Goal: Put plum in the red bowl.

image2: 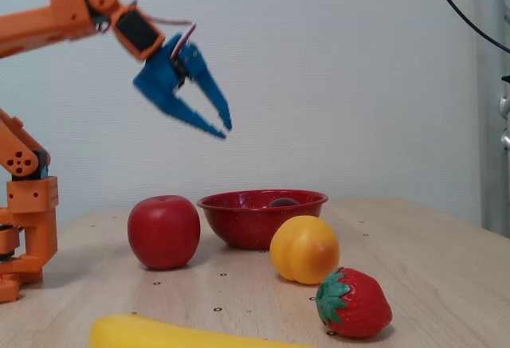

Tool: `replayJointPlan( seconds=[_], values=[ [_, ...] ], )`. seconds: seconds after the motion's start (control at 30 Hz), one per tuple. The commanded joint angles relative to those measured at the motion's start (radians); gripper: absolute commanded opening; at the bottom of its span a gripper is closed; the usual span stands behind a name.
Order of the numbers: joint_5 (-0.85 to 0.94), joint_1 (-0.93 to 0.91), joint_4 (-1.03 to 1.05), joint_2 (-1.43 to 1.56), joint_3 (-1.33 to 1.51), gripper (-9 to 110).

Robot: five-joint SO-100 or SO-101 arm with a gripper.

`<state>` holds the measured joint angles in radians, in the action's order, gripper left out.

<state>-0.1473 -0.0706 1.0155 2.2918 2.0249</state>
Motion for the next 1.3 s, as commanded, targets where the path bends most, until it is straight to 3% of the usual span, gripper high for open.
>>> replayJointPlan(
  seconds=[0.0,0.3,0.67,1.27],
  values=[
    [-0.044,0.055,-0.135,0.163,0.11,0],
    [-0.06,0.12,-0.414,0.551,0.661,0],
    [-0.057,0.126,-0.65,0.811,1.086,0],
    [0.051,0.118,-0.212,0.896,1.095,0]
  ],
)
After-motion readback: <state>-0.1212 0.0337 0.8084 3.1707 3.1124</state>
